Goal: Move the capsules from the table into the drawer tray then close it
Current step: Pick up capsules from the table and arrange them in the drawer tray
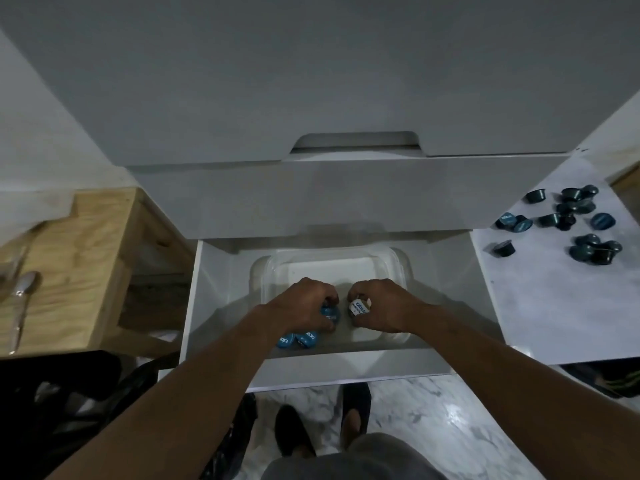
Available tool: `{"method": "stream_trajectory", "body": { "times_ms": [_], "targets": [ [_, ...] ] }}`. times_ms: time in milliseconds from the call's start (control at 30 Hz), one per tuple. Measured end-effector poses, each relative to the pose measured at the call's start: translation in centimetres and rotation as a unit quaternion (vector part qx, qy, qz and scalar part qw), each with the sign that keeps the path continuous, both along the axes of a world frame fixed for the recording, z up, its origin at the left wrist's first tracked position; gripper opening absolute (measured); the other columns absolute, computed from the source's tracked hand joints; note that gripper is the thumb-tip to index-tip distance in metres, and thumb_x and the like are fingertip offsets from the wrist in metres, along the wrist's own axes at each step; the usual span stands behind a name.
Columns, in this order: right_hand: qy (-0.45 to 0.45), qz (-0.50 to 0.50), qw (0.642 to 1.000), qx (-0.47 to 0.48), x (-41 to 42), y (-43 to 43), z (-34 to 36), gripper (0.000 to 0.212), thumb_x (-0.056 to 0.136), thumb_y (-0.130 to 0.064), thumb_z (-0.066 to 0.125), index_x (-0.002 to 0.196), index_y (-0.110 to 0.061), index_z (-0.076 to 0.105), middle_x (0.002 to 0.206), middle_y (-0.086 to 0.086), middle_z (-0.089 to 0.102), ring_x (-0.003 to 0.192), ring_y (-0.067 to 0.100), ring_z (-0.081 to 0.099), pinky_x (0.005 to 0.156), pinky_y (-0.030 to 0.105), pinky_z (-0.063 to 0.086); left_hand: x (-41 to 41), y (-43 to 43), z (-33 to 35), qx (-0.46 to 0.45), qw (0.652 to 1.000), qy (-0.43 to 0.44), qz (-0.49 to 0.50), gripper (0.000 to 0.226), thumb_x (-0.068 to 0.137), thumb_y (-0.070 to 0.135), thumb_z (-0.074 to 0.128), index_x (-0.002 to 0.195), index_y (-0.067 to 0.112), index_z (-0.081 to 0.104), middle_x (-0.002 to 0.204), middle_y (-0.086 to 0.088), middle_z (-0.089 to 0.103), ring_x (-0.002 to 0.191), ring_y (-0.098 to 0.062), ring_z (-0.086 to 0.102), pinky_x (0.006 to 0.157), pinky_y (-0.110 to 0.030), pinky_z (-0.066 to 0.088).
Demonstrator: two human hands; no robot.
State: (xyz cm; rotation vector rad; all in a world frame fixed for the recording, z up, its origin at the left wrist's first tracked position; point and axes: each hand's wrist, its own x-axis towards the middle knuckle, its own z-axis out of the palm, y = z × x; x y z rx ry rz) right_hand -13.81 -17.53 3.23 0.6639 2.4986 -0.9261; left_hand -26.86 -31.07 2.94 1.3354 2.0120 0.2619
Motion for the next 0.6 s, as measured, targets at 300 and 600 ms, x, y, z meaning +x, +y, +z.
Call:
{"method": "stream_trajectory", "body": {
  "times_ms": [300, 600],
  "targets": [
    [-0.012, 0.011, 1.0, 0.002, -0.16, -0.15, 0.26, 0.02, 0.087, -0.026, 0.063, 0.105, -0.019, 0.067, 0.109, 0.002, 0.066, 0.087, 0.017, 0.061, 0.079, 0.028, 0.05, 0.08, -0.13, 0.0, -0.012, 0.999, -0.021, 0.027, 0.023, 0.083, 0.016, 0.068, 0.106, 0.015, 0.069, 0.107, -0.004, 0.068, 0.095, -0.018, 0.063, 0.086, -0.028, 0.051],
    [-0.05, 0.045, 0.997, -0.039, -0.21, -0.92, 0.01, 0.013, 0.085, -0.018, 0.065, 0.097, -0.014, 0.069, 0.088, 0.008, 0.073, 0.067, 0.016, 0.067, 0.066, 0.021, 0.052, 0.62, -0.32, 0.15, -0.037, 0.999, -0.032, 0.008, 0.021, 0.08, 0.016, 0.069, 0.1, 0.018, 0.072, 0.104, -0.001, 0.07, 0.093, -0.017, 0.063, 0.083, -0.025, 0.05]
  ]
}}
